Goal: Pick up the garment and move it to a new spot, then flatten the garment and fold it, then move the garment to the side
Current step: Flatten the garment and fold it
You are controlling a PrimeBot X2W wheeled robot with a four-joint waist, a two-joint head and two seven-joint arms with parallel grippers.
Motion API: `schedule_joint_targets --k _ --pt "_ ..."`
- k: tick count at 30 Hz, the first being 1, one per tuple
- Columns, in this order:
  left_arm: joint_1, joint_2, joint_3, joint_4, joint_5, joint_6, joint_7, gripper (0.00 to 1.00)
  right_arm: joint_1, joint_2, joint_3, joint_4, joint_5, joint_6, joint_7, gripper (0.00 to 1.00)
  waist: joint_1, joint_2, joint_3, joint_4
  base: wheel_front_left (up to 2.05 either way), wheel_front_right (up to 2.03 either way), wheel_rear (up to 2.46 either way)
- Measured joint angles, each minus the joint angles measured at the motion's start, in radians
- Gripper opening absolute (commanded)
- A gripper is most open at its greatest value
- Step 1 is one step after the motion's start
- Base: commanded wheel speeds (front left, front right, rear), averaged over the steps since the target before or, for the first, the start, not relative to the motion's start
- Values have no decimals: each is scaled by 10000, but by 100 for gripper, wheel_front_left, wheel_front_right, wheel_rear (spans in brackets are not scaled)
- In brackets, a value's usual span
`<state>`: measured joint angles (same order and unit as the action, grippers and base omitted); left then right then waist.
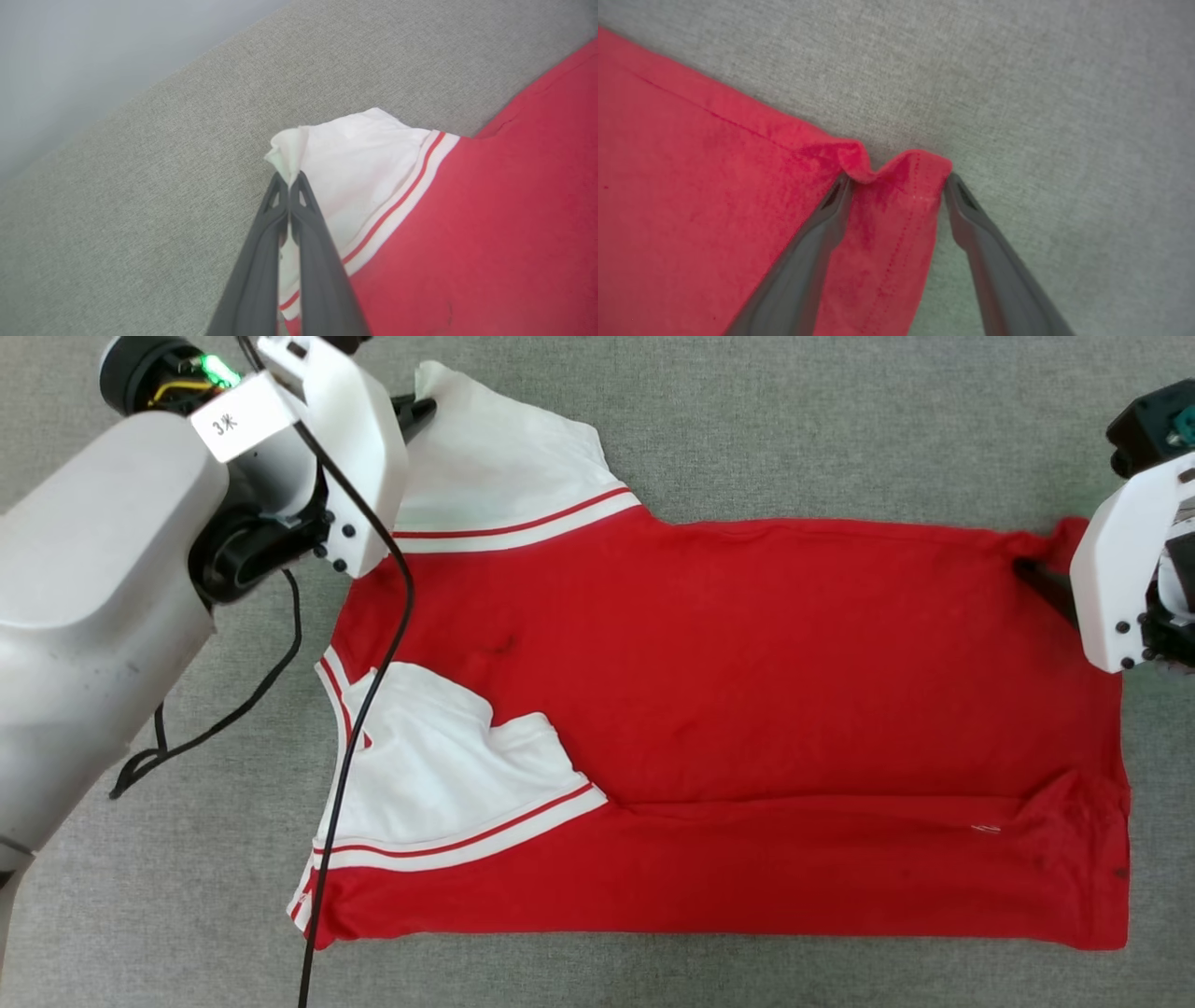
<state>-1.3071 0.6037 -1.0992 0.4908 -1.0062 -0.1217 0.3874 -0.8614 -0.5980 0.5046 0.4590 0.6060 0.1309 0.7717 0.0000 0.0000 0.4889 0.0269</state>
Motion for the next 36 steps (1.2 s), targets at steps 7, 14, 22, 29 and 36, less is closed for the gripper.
schedule_joint_targets --k 7,14,22,29,36 --pt "281 295 44 -150 -54 88 -209 0 -227 29 892 784 443 -15 -874 0 -1 0 -82 -38 0 0 0" --pt "806 489 138 -407 -207 290 -669 0 -268 148 1296 1235 834 8 -2882 0 0 0 -572 -156 0 0 0" --pt "2101 1064 42 -1149 -372 706 -1104 0 663 167 1411 1358 1039 6 -5189 0 0 0 -1574 -253 0 0 0" --pt "3528 1569 2 -2067 -894 1331 -1459 0 1667 12 1670 922 1007 4 -5958 0 -1 0 -2480 -239 0 0 0" --pt "4991 2025 -61 -2700 -1396 1902 -1898 0 2971 -249 1522 376 1058 6 -6307 0 -1 0 -3255 -147 0 0 0"
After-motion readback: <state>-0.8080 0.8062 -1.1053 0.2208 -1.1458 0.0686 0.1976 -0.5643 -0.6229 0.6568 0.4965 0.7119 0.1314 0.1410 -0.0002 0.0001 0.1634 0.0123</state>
